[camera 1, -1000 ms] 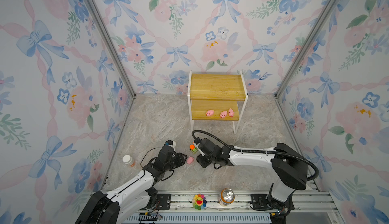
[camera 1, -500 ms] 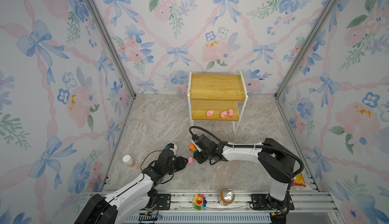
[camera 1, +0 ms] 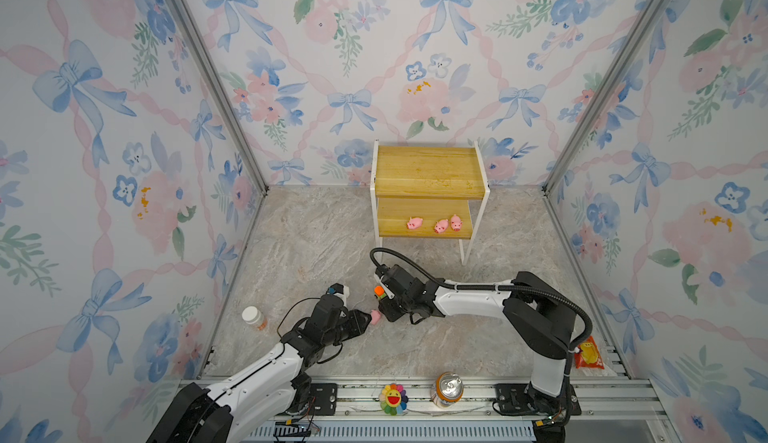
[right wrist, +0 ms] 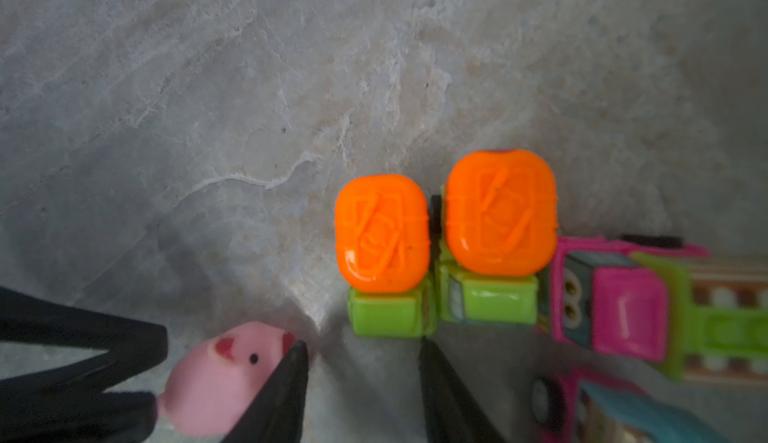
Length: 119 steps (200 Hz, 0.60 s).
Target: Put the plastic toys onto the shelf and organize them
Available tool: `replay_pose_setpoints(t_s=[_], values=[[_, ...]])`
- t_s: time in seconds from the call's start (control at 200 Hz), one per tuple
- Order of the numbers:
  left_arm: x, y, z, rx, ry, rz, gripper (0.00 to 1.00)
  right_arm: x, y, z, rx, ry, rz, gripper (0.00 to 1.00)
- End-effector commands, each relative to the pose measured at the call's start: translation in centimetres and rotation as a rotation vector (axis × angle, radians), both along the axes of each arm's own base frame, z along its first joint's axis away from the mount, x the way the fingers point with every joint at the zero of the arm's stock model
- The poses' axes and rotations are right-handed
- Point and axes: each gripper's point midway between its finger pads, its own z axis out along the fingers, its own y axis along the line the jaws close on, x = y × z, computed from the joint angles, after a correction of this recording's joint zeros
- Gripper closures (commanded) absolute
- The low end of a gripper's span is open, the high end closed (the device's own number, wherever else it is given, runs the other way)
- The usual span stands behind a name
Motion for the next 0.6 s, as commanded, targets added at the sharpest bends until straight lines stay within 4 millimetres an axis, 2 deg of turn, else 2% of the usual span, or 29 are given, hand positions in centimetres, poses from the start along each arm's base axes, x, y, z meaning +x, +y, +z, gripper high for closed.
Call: replay_pose_setpoints(t_s=[0.0, 0.59], values=[[-0.1, 0.2, -0.4, 0.012, 0.008, 0.01, 0.73, -0.8, -0.2, -0.5, -0.048, 0.005, 0.022, 0.53], [0.3, 0.3, -0.7, 0.031, 0.003, 0.014, 0.72, -3.2, -1.6, 0.6, -0.103, -0.017, 0.054, 0.54]])
